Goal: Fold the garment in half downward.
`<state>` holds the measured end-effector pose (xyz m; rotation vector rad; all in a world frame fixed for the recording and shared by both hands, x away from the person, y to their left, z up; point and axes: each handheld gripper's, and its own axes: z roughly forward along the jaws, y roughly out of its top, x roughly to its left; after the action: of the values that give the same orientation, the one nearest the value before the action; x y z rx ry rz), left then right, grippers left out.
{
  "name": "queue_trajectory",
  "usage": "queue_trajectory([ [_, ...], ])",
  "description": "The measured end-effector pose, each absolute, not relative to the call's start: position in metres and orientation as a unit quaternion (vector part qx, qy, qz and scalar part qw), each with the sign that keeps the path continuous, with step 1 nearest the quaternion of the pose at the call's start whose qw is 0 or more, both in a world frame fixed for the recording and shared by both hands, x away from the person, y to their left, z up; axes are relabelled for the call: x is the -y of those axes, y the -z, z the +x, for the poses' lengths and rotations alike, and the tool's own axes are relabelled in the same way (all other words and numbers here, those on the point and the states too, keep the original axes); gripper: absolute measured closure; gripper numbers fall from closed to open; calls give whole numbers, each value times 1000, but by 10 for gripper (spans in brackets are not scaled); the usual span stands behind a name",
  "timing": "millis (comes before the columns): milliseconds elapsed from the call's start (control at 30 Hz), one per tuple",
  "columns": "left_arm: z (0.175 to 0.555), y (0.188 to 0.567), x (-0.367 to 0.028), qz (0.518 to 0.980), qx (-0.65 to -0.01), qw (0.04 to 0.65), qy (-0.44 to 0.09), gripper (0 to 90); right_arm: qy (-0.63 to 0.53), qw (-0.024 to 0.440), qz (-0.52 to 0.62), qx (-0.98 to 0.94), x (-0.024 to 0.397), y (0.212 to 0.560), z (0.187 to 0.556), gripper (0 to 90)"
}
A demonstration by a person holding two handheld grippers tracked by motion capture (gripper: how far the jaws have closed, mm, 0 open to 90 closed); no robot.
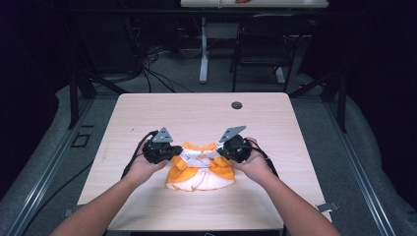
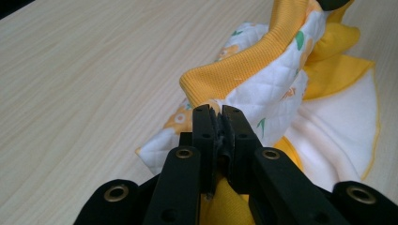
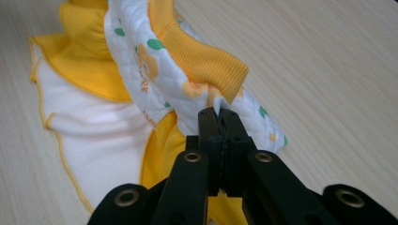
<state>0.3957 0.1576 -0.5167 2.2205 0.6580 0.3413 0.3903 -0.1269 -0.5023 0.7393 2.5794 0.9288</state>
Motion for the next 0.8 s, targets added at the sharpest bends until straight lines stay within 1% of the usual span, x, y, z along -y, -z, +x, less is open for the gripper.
queue_trajectory([
  [133, 390, 521, -159, 875, -255, 389, -134, 846, -317, 148, 249, -903, 125, 505, 383, 888],
  [300, 380, 530, -160, 877, -250, 390, -125, 845, -318, 127, 257, -904, 128, 517, 377, 887],
  [433, 374, 535, -162, 874, -253, 399, -113, 845, -319, 119, 263, -903, 130, 525, 372, 888],
  [667, 364, 542, -162, 874, -253, 400, -109, 842, -322, 107, 267, -902, 133, 532, 364, 886],
  [733, 360, 545, -162, 873, -254, 402, -107, 837, -329, 104, 271, -899, 134, 534, 361, 882],
  [800, 355, 546, -162, 871, -259, 406, -100, 822, -335, 97, 277, -895, 137, 537, 357, 856],
])
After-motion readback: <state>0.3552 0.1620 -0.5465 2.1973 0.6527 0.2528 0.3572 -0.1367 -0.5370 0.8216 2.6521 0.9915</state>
